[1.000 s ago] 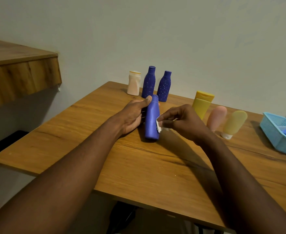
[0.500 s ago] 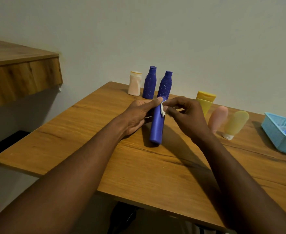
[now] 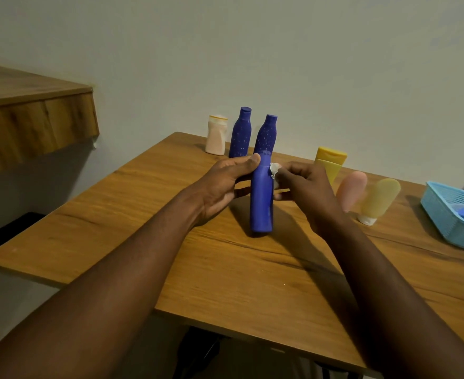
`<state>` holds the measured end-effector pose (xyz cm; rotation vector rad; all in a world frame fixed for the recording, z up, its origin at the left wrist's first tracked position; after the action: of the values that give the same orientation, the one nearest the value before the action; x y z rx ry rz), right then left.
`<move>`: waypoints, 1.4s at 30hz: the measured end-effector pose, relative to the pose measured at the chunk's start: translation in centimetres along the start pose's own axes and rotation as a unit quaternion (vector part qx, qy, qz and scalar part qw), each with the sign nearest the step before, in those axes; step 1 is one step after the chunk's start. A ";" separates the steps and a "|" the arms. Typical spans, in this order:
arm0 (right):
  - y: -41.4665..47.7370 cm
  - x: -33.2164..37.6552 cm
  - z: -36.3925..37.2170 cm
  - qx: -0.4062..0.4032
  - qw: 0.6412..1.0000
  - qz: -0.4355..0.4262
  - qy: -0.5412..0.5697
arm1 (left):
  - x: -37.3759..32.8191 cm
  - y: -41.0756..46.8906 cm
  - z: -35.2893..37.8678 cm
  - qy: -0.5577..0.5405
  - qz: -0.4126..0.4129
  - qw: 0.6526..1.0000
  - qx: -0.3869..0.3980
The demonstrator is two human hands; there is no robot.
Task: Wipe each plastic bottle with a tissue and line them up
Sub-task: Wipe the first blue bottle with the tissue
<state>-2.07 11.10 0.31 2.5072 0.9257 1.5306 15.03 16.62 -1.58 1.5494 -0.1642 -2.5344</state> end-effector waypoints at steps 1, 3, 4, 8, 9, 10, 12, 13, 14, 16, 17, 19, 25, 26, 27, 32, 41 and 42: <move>0.0 -0.1 -0.1 0.020 1.000 0.015 0.000 | 0.0 0.0 -0.1 0.001 0.001 1.000 -0.001; 0.1 -0.2 -0.3 0.051 0.998 0.039 -0.008 | 0.1 0.1 -0.3 0.001 0.003 1.000 -0.002; 0.1 -0.2 -0.4 0.066 0.997 0.047 -0.015 | 0.2 0.1 -0.4 0.001 0.005 1.000 -0.002; 0.1 -0.3 -0.9 0.129 0.987 0.089 -0.021 | 0.0 0.1 -0.4 -0.013 0.006 1.000 -0.007; 0.0 -0.3 -0.9 0.144 0.984 0.103 -0.018 | 0.0 0.1 -0.3 -0.020 0.006 1.000 -0.008; 0.0 -0.2 -0.8 0.157 0.981 0.115 -0.012 | -0.1 0.1 -0.2 -0.026 0.008 1.000 -0.009; -0.2 -0.2 -0.5 0.176 0.976 0.131 0.002 | -0.3 0.1 -0.1 -0.034 0.018 0.999 -0.018; -0.3 -0.2 -0.4 0.180 0.974 0.137 0.007 | -0.4 0.2 -0.2 -0.040 0.024 0.999 -0.027; -0.5 -0.1 -0.3 0.184 0.973 0.140 0.011 | -0.4 0.2 -0.2 -0.048 0.031 0.998 -0.039; -0.6 0.1 -0.2 0.187 0.972 0.144 0.020 | -0.6 0.5 -0.5 -0.065 0.044 0.995 -0.057; -0.6 0.1 -0.3 0.187 0.971 0.145 0.027 | -0.6 0.6 -0.6 -0.072 0.050 0.994 -0.064; -0.5 0.3 -0.3 0.185 0.971 0.147 0.038 | -0.7 0.7 -0.7 -0.080 0.063 0.992 -0.075; -0.6 0.2 -0.4 0.180 0.971 0.148 0.047 | -1.1 1.0 -1.4 -0.125 0.102 0.979 -0.126; -0.7 0.2 -0.3 0.179 0.971 0.148 0.051 | -1.1 1.1 -1.6 -0.135 0.106 0.976 -0.135; -0.8 0.2 -0.1 0.175 0.971 0.150 0.057 | -1.1 1.2 -1.7 -0.146 0.110 0.973 -0.143; -1.3 0.4 1.8 0.121 0.969 0.186 0.113 | -1.1 1.3 -2.1 -0.173 0.121 0.961 -0.179; -1.7 0.5 3.3 0.082 0.965 0.188 0.165 | -1.2 1.6 -2.3 -0.135 0.144 0.954 -0.227; -1.8 0.6 3.2 0.082 0.968 0.173 0.160 | -1.2 1.6 -2.3 -0.133 0.142 0.953 -0.232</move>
<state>-0.01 13.70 -1.47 2.6993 0.6939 2.0922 17.79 15.29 -1.32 0.9343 0.1566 -2.3188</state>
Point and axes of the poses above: each hand's wrist, its own y-axis towards the middle knuckle, its own z-axis out of the palm, x = y × z, the point moved 1 cm from there along y, towards the middle knuckle, and after that the axes turned 14 degrees about -y, right-handed, at the moved point
